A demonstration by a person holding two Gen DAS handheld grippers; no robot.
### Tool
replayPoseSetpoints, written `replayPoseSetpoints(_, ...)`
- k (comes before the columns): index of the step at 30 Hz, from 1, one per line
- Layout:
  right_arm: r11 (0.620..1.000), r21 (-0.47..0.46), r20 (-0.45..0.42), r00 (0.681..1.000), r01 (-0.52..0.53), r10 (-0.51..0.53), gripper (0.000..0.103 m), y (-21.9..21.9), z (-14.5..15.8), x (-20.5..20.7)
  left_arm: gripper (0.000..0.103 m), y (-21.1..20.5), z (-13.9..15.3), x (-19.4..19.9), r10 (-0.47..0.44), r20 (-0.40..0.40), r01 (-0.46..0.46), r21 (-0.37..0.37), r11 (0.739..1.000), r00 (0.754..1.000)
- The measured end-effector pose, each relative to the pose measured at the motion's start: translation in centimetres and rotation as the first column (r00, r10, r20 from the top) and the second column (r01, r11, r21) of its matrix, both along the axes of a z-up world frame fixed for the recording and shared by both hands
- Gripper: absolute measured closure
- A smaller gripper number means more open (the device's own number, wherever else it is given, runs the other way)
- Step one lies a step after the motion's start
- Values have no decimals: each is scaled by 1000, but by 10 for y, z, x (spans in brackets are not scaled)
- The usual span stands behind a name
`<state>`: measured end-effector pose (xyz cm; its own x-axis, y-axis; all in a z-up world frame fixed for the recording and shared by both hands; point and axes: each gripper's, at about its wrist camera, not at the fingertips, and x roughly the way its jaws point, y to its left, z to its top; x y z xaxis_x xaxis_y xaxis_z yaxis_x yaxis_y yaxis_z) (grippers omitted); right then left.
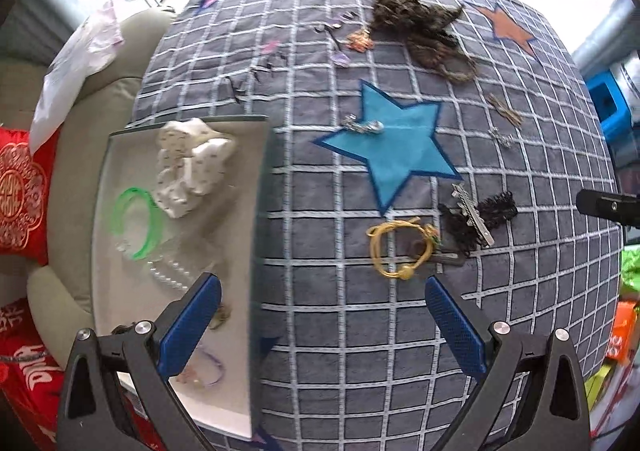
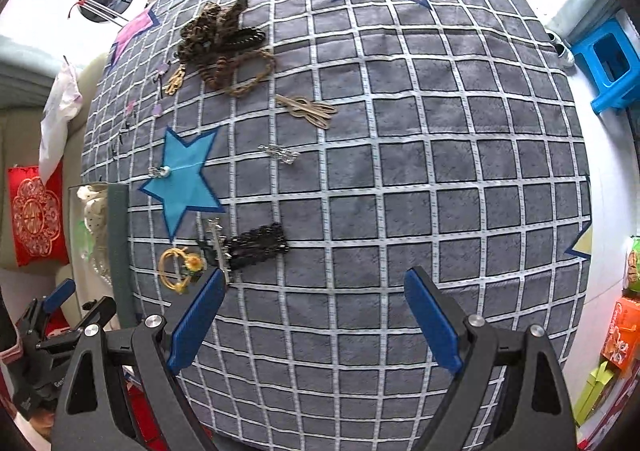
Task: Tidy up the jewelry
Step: 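Move both tools back over the jewelry on the mat, then grasp the yellow beaded hair tie with the left tool while the right tool grasps the silver chain charm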
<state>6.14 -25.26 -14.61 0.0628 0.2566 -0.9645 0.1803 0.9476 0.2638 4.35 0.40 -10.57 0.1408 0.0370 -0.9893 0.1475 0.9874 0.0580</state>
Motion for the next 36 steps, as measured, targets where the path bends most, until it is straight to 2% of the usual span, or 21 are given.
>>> replayPoseSetpoints(7, 999, -13, -8, 999, -43, 43, 11, 1, -14, 2, 1, -15, -22, -5, -24, -31, 24, 1, 1000, 999)
replayPoseSetpoints(11, 997, -26, -4, 998, -70, 70, 11, 4, -20, 8, 1, -22, -30, -7, -32, -22, 33, 8, 999, 999)
replayPoseSetpoints(20, 987, -42, 32, 987, -153, 154, 11, 24, -31, 34, 1, -30, -46, -6, -36, -21, 35, -33, 999, 999)
replayPoseSetpoints(22, 983, -48, 37, 983, -178, 180, 16, 31, -33, 39, 1, -30, -49, -5, -35, -20, 35, -36, 999, 999)
replayPoseSetpoints(23, 980, -51, 39, 981, -190, 192, 17, 34, -35, 41, 5, -32, -50, -4, -36, -18, 36, -39, 999, 999)
replayPoseSetpoints(24, 978, -53, 41, 978, -201, 203, 20, 37, -37, 43, 14, -32, -52, -3, -41, -19, 40, -42, 998, 999)
replayPoseSetpoints(28, 972, -69, 46, 972, -225, 228, 26, 45, -44, 53, 16, -34, -62, 1, -54, -33, 52, -47, 998, 998)
replayPoseSetpoints(31, 970, -83, 51, 971, -228, 233, 29, 49, -50, 60, 26, -36, -67, 3, -60, -34, 59, -52, 997, 998)
replayPoseSetpoints(35, 965, -97, 48, 967, -244, 249, 35, 57, -58, 67, 28, -38, -75, 2, -55, -44, 52, -60, 997, 998)
replayPoseSetpoints(36, 961, -115, 57, 964, -251, 258, 36, 60, -58, 69, 37, -38, -77, 1, -55, -47, 52, -63, 997, 997)
